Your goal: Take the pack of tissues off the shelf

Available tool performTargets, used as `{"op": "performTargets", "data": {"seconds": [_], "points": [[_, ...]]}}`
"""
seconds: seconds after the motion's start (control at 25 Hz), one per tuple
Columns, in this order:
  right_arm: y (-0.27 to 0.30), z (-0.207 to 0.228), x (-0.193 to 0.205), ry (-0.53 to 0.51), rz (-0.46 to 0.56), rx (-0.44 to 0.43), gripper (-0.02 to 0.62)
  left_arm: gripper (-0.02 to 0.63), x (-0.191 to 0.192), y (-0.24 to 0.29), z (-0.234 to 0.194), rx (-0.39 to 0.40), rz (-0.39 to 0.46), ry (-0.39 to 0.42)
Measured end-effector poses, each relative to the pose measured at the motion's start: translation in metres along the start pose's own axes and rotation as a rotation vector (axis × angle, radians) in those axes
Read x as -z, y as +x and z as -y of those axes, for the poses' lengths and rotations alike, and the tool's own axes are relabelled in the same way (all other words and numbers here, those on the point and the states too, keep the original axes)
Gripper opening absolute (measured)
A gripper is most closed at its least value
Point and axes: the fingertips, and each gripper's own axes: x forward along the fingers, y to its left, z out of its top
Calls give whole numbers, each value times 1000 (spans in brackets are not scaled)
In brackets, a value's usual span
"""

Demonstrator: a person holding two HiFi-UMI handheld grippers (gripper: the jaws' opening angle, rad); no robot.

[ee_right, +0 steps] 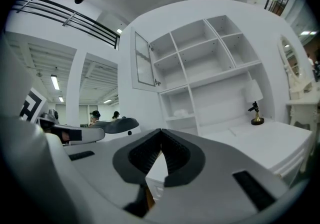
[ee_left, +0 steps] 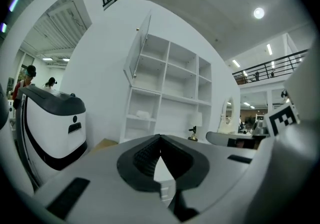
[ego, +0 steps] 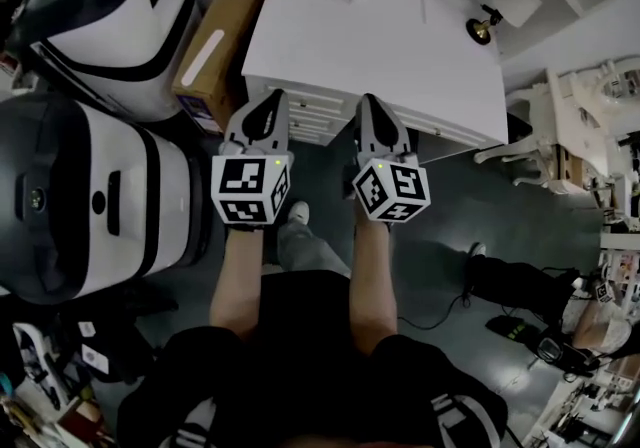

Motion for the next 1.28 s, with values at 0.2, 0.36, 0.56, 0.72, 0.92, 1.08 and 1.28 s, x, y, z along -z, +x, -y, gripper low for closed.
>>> {"op": "performTargets", "data": {"seconds": [0.2,0.36,0.56,0.72,0.92,1.08,1.28], "points": [[25,32,-27,13,59,1,20,9,-34,30,-10,-106,95,26],[37,61,-44,56,95,15,18,9,-51,58,-1,-83,105,39],[56,73,-67,45,132,-27,19,9,-64,90,22,-39,109,66],[65,83,-71,59,136,-43,18,9,-64,104,32,-26,105,76],[75,70,-71,43,118,-98,20,9,-70,110,33,-22,112,66],[81,64,-73,41,108,-132,20,9,-72,108,31,-30,133,57],[95,54,-56,47,70,-154,18,9,-64,112,11,-66,105,48]]}}
